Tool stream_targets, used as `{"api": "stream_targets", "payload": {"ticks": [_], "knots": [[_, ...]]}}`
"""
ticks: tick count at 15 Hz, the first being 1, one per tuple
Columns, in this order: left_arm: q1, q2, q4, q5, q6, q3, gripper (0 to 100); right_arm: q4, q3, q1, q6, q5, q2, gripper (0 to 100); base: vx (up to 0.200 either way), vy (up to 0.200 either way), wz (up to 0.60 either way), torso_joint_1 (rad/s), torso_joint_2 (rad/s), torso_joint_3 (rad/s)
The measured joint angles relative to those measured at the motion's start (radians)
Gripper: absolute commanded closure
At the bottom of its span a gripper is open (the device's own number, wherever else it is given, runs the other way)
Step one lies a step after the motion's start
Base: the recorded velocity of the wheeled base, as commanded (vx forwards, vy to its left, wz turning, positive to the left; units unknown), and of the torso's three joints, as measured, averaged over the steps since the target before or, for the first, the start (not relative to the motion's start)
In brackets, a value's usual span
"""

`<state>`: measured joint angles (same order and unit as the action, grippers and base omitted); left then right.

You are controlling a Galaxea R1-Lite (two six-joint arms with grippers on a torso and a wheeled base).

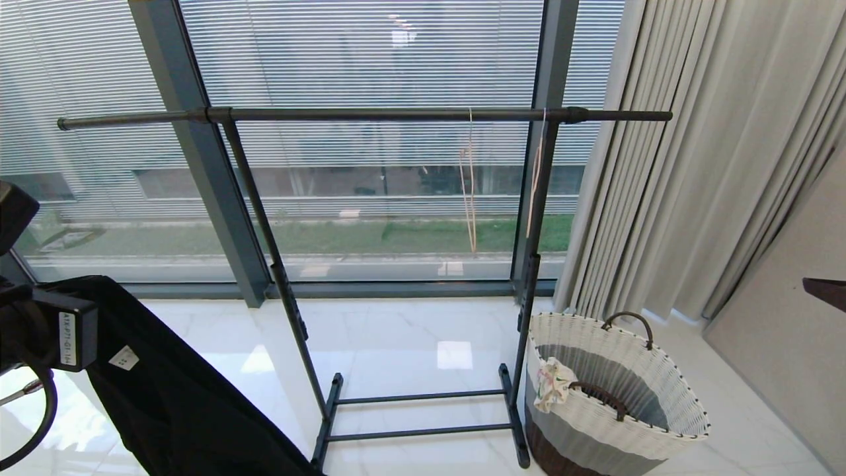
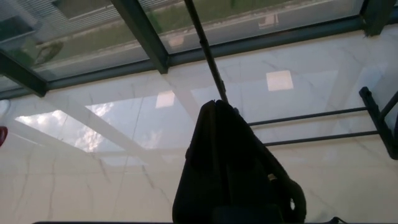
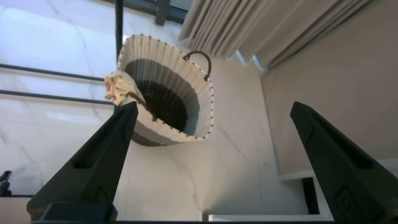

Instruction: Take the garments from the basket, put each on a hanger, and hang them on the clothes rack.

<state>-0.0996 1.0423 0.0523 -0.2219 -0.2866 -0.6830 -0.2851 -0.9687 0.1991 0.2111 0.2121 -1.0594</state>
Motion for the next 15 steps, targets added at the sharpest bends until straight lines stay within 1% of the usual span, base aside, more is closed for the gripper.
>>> {"api": "stream_targets", "payload": {"ticks": [3,8,11,13,15], "knots": [[0.0,-0.002,-0.001,0.0,0.0,0.001,100,0.097,0.039,0.0,0.002,-0.052,0.001,0,0.0,0.2,0.0,0.017,-0.04,-0.02],[0.0,-0.002,0.0,0.0,0.0,0.01,100,0.11,0.063,0.003,-0.001,-0.07,-0.001,0,0.0,0.2,0.0,0.008,0.0,-0.001],[0.0,-0.003,0.0,0.0,0.0,0.026,100,0.133,0.063,0.003,-0.012,-0.125,-0.005,0,0.0,0.0,0.0,0.0,0.0,0.0],[-0.006,-0.003,-0.001,0.001,0.0,0.029,100,0.197,0.063,0.003,-0.028,-0.14,-0.026,0,0.0,0.0,0.0,0.0,0.0,0.0],[-0.007,-0.004,0.0,0.002,0.001,0.029,100,0.281,0.063,0.003,-0.037,-0.138,-0.063,0,0.2,0.0,0.0,-0.002,0.0,0.002]]}}
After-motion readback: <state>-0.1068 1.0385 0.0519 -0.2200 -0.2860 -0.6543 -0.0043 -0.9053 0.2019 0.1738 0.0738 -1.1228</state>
